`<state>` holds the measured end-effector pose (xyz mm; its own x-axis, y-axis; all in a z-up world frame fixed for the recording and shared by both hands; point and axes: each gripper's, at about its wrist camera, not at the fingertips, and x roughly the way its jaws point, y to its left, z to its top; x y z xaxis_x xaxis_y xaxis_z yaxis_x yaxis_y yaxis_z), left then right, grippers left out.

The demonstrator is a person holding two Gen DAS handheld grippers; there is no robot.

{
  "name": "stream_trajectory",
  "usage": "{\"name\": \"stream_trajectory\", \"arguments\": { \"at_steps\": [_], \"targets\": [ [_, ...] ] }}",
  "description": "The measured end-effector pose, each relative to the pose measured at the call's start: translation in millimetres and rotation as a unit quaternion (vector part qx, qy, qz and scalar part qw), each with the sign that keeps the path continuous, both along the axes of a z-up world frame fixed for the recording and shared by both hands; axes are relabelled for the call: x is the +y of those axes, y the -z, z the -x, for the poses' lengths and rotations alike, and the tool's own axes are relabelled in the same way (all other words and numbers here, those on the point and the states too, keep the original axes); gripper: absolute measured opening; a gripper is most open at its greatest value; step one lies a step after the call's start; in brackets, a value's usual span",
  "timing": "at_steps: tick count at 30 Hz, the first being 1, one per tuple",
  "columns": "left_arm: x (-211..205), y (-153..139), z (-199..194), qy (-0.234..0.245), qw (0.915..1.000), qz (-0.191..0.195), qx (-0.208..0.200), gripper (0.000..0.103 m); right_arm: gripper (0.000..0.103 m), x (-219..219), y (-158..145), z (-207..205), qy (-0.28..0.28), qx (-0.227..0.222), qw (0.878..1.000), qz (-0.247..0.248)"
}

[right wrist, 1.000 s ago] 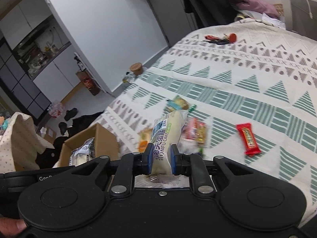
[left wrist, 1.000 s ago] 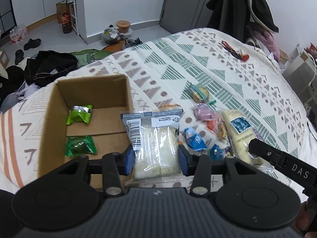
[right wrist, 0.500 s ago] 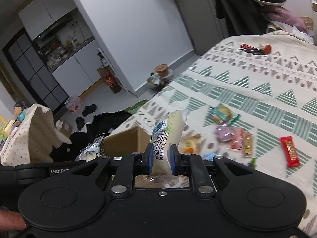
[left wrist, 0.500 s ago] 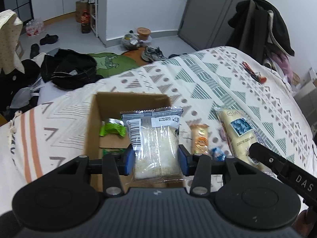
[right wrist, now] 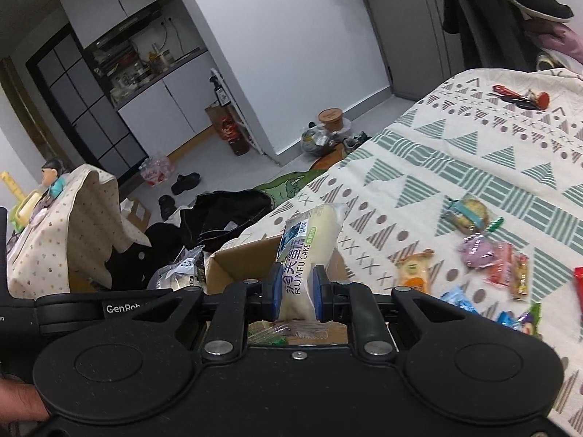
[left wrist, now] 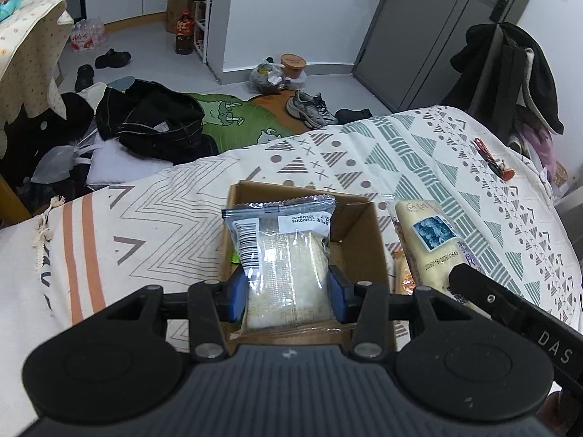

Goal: Organize snacks
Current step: 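Lower the bread packet into the box and open the left tool while the right tool drops the roll in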

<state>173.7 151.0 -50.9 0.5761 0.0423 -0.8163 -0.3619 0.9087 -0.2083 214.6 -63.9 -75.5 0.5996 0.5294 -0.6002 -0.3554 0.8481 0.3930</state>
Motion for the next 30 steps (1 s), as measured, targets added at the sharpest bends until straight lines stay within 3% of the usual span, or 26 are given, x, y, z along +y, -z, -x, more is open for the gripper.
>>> {"name": "stream_trajectory", "arguments": {
  "at_steps": [7, 9, 11, 23, 26, 30],
  "targets": [
    [19.4, 4.8, -1.3, -0.005, 0.9999, 0.009, 0.006, 0.044, 0.02, 23.4, 6.3, -7.2, -0.009, 0.003, 1.0, 0.002],
    [21.9, 6.6, -2.5, -0.005, 0.9999, 0.01, 0.008, 0.044, 0.039, 30.0, 13.0, -11.9, -0.005, 0.011, 1.0, 0.013],
    [24.5, 8.5, -4.4, -0.003, 0.9998, 0.014, 0.011, 0.044, 0.05, 32.9, 17.6, -14.1, 0.007, 0.017, 0.999, 0.03],
    [13.7, 22.9, -21.9, 0.019, 0.9989, 0.036, 0.025, 0.045, 0.054, 11.0, 16.5, -7.8, 0.022, 0.017, 0.998, 0.054],
    [7.8, 23.2, -26.5, 0.016, 0.9992, 0.018, 0.033, 0.048, 0.061, 2.5, 18.3, -7.6, 0.031, 0.022, 0.998, 0.057],
    [7.4, 20.9, -26.3, 0.012, 0.9993, 0.017, 0.03, 0.058, 0.061, -8.9, 19.6, -5.8, 0.038, 0.026, 0.997, 0.056]
  ]
}}
